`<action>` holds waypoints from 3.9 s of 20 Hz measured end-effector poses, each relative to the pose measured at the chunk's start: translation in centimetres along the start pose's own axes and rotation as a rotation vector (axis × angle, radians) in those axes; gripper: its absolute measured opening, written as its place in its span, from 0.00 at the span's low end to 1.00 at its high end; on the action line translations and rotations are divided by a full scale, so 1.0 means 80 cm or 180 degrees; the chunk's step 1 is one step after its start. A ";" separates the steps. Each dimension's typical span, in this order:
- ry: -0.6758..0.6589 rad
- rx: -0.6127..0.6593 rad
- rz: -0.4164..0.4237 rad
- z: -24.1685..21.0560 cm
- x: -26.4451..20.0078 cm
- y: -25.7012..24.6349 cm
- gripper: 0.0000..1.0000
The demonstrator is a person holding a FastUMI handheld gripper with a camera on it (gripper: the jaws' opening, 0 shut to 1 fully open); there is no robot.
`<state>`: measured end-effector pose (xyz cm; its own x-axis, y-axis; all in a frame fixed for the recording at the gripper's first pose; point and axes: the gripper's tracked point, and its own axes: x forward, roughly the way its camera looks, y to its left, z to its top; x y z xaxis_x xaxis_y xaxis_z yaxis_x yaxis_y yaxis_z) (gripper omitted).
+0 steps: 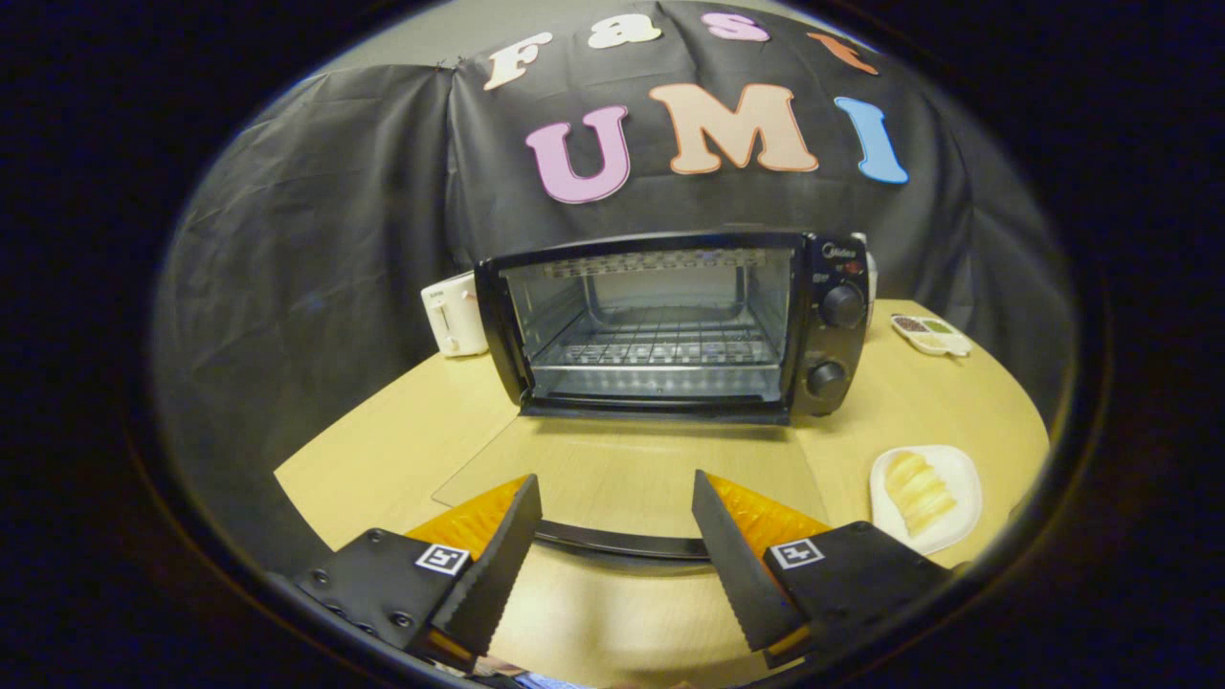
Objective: Open the toaster oven, put the food inside, and close the toaster oven door.
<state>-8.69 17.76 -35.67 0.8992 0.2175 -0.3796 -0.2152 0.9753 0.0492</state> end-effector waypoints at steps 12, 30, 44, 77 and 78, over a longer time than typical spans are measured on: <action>-0.0054 0.0375 -0.0760 0.028 -0.083 -0.186 0.98; 0.0774 0.0163 -0.1073 -0.090 -0.034 -0.297 0.87; 0.0366 0.0931 -0.1289 -0.059 -0.038 -0.283 0.35; -0.0368 0.1741 -0.0668 0.099 0.193 -0.039 0.34; -0.0350 0.1692 -0.0670 0.100 0.201 -0.034 0.34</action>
<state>9.38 18.92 -34.51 0.9423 -0.0083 -0.3348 0.1679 0.8767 0.4508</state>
